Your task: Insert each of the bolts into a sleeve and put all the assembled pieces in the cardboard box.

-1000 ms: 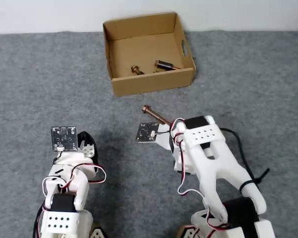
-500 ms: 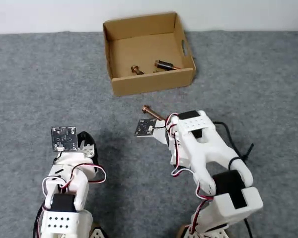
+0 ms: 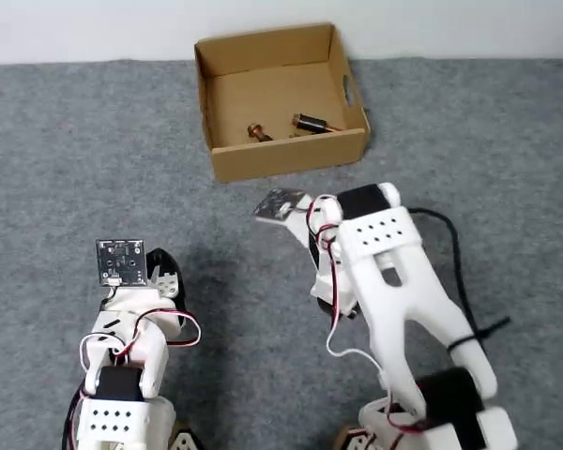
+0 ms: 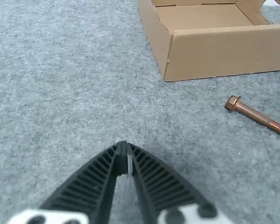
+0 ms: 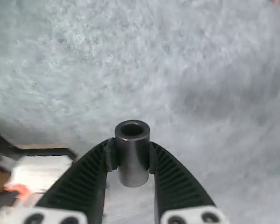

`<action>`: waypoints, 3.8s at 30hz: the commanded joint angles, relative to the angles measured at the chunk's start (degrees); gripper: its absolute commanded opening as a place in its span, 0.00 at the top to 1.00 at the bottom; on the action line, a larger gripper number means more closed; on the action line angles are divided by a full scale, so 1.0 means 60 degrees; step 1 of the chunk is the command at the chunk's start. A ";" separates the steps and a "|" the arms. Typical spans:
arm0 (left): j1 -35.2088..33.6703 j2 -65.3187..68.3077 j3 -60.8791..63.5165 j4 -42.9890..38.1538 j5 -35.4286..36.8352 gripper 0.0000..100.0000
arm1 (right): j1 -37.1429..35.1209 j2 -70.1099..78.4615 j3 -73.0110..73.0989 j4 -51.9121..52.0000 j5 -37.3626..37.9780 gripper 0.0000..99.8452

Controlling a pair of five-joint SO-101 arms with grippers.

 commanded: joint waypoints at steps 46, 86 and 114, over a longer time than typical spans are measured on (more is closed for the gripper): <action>0.3062 1.1282 -1.3663 0.7238 0.4557 0.99 | 0.6176 -1.4967 0.6711 -0.1165 -0.7692 0.99; 0.3663 2.4777 -2.6322 0.9553 0.5846 0.87 | 0.6777 -1.5275 0.6857 -0.1165 -0.7678 0.99; 0.4249 1.9092 -2.5429 1.1282 0.4322 1.00 | 0.6762 -1.5275 0.6857 -0.1165 -0.7678 0.99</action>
